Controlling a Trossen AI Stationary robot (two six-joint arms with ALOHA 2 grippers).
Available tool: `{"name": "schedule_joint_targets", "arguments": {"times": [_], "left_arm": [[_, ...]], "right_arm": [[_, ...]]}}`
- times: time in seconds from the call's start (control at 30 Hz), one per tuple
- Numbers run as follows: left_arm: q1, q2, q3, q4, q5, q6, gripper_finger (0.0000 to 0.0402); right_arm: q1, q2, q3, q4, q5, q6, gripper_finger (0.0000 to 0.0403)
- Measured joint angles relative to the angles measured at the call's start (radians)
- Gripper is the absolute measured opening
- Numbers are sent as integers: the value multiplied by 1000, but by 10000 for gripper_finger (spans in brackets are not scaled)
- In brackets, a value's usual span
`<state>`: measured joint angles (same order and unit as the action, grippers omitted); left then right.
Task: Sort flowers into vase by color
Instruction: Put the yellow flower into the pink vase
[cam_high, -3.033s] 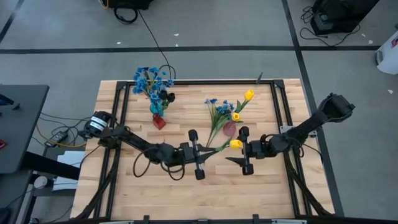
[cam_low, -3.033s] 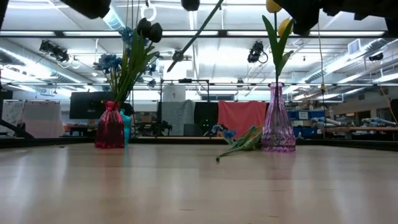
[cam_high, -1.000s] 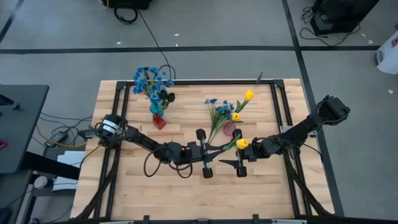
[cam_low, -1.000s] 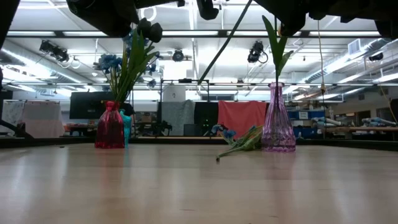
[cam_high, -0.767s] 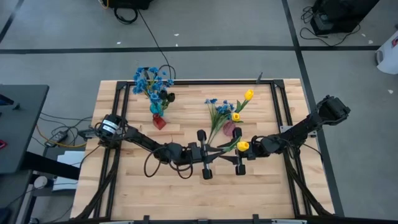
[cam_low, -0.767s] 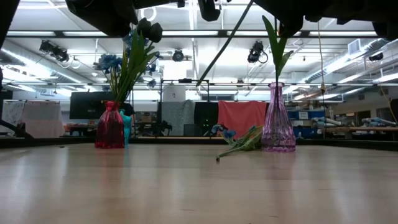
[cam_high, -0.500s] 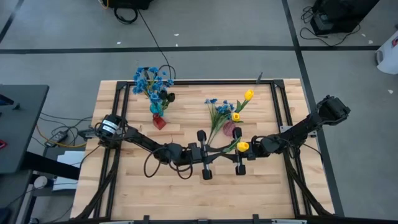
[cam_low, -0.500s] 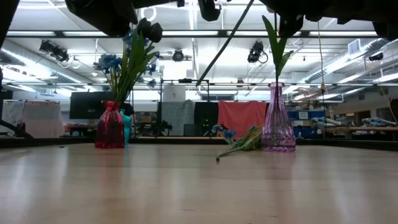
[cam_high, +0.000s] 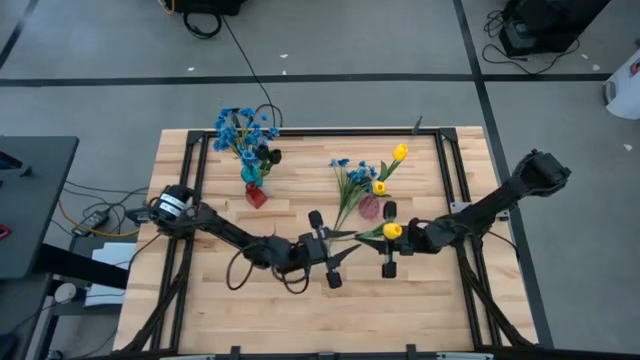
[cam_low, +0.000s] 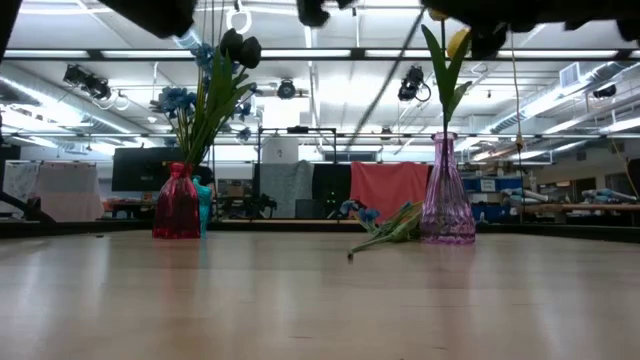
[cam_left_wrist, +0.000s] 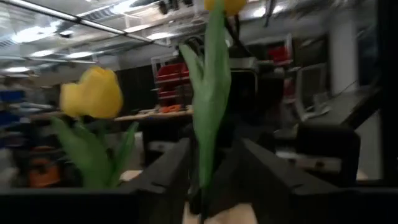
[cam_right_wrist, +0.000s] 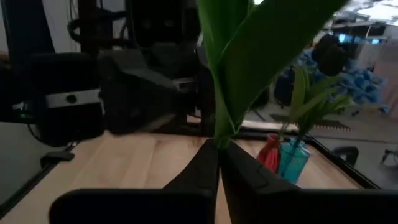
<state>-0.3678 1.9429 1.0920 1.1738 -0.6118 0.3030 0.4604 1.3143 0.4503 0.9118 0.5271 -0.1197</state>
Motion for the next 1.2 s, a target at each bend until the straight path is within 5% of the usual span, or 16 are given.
{"name": "schedule_joint_targets", "arguments": {"times": [0.2, 0.4, 0.7, 1.0, 1.2], "left_arm": [[-55, -15, 0, -56, -106, 65, 204], [-16, -6, -1, -307, -109, -226, 208], [67, 164, 66, -362, -16, -406, 208], [127, 304, 195, -367, -236, -375, 228], [169, 304, 195, -325, -218, -294, 296]], "right_arm": [[100, -200, 0, -303, 126, 86, 13], [205, -309, 0, -486, 349, 156, 23], [335, -347, 0, -520, 689, 138, 21], [444, -363, 0, -517, 889, 115, 21], [516, -366, 1, -476, 1044, 38, 21]]}}
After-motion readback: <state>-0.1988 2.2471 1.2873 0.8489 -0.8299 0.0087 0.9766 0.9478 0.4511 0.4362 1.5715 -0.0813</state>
